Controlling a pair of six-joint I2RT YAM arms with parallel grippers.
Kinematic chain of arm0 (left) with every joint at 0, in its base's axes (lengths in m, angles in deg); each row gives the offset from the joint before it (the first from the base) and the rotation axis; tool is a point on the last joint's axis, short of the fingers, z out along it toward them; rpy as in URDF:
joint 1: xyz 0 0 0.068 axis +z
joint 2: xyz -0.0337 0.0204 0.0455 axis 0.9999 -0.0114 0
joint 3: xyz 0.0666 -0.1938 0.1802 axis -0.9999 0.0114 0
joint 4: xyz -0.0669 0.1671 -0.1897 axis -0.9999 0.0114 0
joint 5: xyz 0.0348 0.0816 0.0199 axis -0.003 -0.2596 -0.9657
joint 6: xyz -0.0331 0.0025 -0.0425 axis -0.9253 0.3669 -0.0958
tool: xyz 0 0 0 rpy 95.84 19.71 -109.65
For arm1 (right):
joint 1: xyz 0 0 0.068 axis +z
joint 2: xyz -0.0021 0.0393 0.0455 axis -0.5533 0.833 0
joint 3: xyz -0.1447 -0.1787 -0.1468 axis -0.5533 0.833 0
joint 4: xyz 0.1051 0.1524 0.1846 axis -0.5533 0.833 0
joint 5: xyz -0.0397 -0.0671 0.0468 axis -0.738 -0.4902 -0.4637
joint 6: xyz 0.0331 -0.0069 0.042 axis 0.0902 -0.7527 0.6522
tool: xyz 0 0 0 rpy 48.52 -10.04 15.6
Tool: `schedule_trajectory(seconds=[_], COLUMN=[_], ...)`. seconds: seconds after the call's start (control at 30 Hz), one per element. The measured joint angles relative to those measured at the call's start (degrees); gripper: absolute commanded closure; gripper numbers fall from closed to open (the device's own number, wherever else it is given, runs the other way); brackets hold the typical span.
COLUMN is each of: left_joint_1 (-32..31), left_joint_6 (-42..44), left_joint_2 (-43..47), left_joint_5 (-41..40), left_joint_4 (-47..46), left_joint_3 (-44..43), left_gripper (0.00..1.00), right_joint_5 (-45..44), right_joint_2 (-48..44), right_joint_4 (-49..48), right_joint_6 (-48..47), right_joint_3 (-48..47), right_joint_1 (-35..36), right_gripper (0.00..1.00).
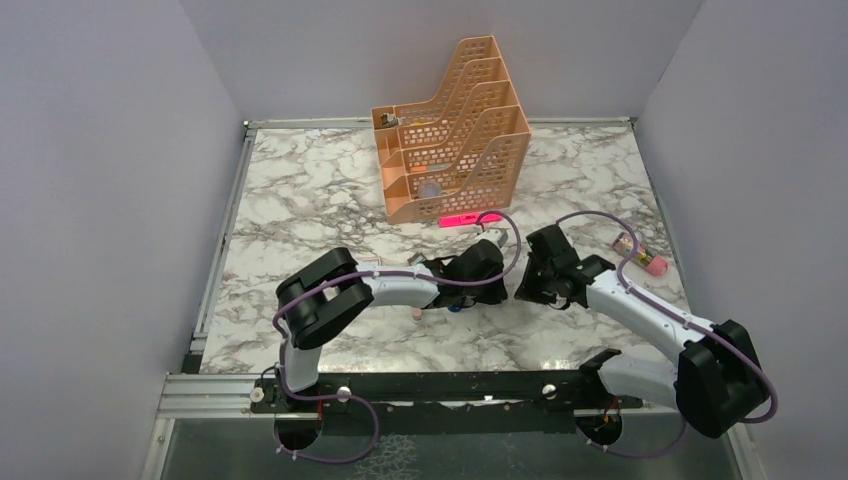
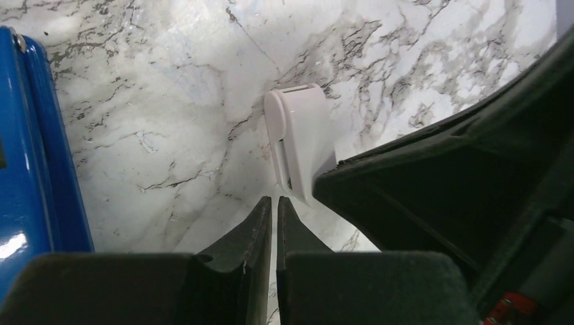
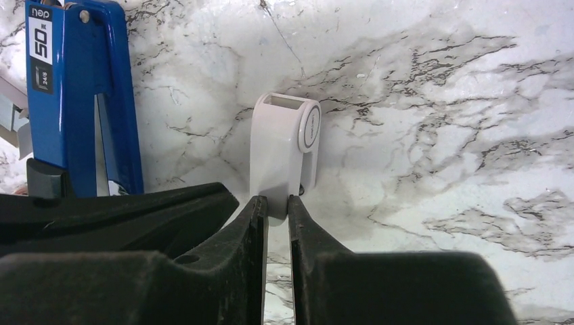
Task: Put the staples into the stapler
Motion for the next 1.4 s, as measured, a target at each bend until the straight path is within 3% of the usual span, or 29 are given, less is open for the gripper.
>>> schedule_trajectory(seconds=[0.23, 0.47, 0.67, 0.77, 0.83, 0.87, 1.07, 1.23, 1.4], left_joint_1=[0.0, 0.0, 0.0, 0.0, 0.0, 0.0, 0.0, 0.0, 0.0], left_joint_6=[1.68, 4.52, 7.13, 8.02, 8.59, 8.96, 10.29, 13.16, 15.1], left_joint_2=[3.26, 11.04, 23.89, 30.82, 35.19, 38.64, 54.99, 68.15, 74.79], left_joint_5=[-1.2, -6.08, -14.43, -18.69, -21.35, -23.41, -33.94, -41.66, -48.0], left_joint_4=[1.57, 6.05, 11.85, 15.15, 17.35, 19.39, 28.87, 36.44, 43.78], left_joint_3=[0.0, 0.26, 3.19, 5.05, 6.27, 6.99, 7.56, 5.92, 1.6], left_gripper=[0.9, 0.8, 0.56, 0.34, 0.23, 0.2, 0.01, 0.01, 0.01], right_joint_5=[-1.2, -5.62, -9.11, -10.97, -11.98, -12.39, -14.23, -17.59, -20.72], right_joint_2=[-0.92, -6.6, -14.36, -17.73, -20.24, -21.59, -29.66, -32.17, -32.28], right_joint_4=[1.14, 6.54, 7.54, 7.87, 7.82, 7.74, 5.84, 4.85, 4.72], right_joint_6=[1.51, 1.33, -1.53, -4.33, -6.69, -8.02, -14.93, -18.6, -21.11], right_joint_3=[-0.48, -5.97, -12.11, -14.27, -15.67, -16.33, -20.17, -25.33, -28.65], right_joint_1=[0.02, 0.11, 0.11, 0.11, 0.11, 0.11, 0.11, 0.11, 0.11], right_gripper=[0.7, 0.57, 0.32, 0.19, 0.03, 0.0, 0.0, 0.0, 0.0])
